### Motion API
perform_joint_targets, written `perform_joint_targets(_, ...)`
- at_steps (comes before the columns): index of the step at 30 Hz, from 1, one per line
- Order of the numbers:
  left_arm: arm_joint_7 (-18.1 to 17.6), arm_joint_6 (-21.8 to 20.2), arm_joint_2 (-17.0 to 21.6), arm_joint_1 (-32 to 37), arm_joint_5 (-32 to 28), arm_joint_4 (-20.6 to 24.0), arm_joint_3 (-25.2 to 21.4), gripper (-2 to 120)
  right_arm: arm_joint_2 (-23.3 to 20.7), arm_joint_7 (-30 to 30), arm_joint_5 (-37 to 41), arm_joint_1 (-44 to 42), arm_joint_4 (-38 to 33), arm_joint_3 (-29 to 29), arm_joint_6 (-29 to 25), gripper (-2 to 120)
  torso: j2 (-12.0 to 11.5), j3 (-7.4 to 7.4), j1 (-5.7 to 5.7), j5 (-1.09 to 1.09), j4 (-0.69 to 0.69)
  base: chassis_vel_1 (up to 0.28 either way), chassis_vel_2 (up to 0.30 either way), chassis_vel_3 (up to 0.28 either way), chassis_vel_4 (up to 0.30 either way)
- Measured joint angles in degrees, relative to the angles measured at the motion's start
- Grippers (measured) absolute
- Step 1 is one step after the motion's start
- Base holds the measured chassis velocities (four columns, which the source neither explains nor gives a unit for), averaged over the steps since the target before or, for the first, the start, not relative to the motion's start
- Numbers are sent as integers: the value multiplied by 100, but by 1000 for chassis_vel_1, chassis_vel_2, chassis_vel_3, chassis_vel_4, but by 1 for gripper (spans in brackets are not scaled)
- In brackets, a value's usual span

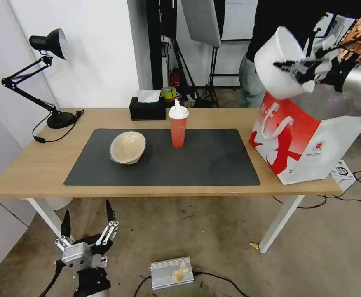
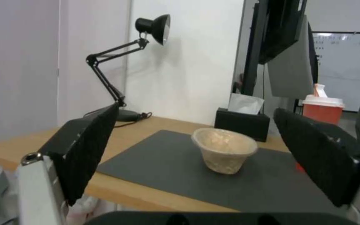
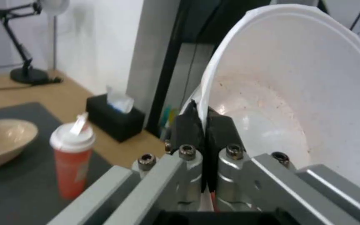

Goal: Pick up the trash from the table and place it into the takeout bag.

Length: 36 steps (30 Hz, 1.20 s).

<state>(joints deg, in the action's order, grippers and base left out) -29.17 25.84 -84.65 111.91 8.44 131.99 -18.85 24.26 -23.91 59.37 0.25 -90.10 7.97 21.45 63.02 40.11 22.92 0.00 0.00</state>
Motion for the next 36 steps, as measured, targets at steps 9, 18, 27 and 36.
perform_joint_targets(9, 0, 2, 34, -53, -60, -36, 0, 100, -39, 30, 14, 70, 189, -29, 1, 0, 0, 0, 0, 0, 0, 0, 0, 0, 0)
perform_joint_targets(18, -1, 2, 91, -82, -120, -46, -2, 100, -169, 29, -113, -682, 120, -580, 2, 0, 0, 0, 0, 1, 0, 0, 0, 0, 0)
perform_joint_targets(27, -11, 1, 111, -69, -130, -32, -5, 100, -300, 5, -263, -1883, -132, -1472, -27, 0, 0, 0, 0, 1, 0, 0, 0, 0, 0)
perform_joint_targets(36, -14, 1, 108, -18, -116, 16, -7, 100, -263, -11, -503, -2825, -288, -2050, -97, 0, 0, 0, 0, 0, 0, 0, 0, 0, 0)
